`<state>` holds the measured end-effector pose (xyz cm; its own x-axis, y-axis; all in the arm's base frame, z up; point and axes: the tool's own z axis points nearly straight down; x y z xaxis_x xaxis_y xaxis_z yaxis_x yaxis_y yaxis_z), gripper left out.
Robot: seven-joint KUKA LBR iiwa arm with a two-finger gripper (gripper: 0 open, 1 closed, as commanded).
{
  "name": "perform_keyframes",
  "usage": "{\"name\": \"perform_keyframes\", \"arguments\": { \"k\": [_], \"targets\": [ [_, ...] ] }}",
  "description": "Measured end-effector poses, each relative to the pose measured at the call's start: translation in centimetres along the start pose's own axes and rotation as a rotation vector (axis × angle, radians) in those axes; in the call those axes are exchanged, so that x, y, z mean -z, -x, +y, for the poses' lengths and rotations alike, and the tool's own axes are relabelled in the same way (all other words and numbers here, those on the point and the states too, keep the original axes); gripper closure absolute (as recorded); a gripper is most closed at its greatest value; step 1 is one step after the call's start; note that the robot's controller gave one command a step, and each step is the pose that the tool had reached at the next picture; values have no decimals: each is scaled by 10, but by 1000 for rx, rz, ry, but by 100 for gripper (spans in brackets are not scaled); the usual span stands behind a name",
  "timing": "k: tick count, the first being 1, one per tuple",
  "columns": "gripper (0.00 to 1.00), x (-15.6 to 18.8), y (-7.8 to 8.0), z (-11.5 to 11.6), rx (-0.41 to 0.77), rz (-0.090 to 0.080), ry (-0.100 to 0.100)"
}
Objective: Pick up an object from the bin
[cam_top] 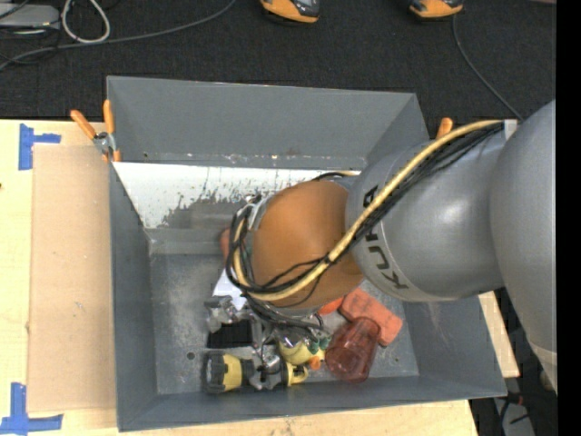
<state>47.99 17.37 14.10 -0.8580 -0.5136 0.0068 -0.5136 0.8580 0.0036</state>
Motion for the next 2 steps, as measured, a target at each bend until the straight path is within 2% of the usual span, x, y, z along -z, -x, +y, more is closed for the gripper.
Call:
{"name": "perform_keyframes", "arguments": {
  "k": [1,2],
  "targets": [
    [0,-70,-8,-14,189,-18,-5],
    [100,-71,-18,-20,185,-16,-2]
  ]
}}
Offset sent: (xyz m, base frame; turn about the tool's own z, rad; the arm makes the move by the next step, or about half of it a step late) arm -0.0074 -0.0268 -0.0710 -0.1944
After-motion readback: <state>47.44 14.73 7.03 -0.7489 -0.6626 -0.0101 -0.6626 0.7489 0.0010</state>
